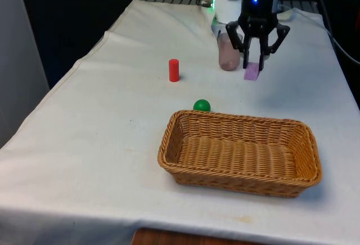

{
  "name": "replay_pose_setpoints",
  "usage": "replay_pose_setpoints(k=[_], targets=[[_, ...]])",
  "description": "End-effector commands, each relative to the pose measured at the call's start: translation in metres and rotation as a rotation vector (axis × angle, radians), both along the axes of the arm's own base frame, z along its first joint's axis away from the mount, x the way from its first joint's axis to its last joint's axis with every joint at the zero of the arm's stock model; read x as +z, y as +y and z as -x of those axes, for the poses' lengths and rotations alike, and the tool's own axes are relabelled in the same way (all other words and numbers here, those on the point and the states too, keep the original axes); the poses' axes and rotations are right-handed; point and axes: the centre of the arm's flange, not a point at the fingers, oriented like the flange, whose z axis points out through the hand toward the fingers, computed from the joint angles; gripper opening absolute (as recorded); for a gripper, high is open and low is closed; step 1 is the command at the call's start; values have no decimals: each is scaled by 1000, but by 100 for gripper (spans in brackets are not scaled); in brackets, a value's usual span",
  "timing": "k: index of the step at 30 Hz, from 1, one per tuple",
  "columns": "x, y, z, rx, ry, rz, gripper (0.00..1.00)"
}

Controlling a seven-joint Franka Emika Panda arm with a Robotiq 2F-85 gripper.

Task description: Pick up the triangular block and place it into the basket.

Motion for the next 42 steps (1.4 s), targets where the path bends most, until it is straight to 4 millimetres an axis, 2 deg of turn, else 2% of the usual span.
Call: replay_pose_setpoints(k=[1,9,10,14,17,18,24,27,42], targets=[[1,-2,-4,3,4,-2,33],[9,-15,-36,10,-11,11,33],[10,-15,-33,7,-18,18,33],[9,-21,-52,10,-18,21,33],[9,-24,-62,9,-21,26,33],[10,-24,-59,6,-30,35,33],[5,-29,-84,6,-34,41,33],[4,-29,-89,3,-45,54,33],[-15,-28,-140,16,-64,79,33]])
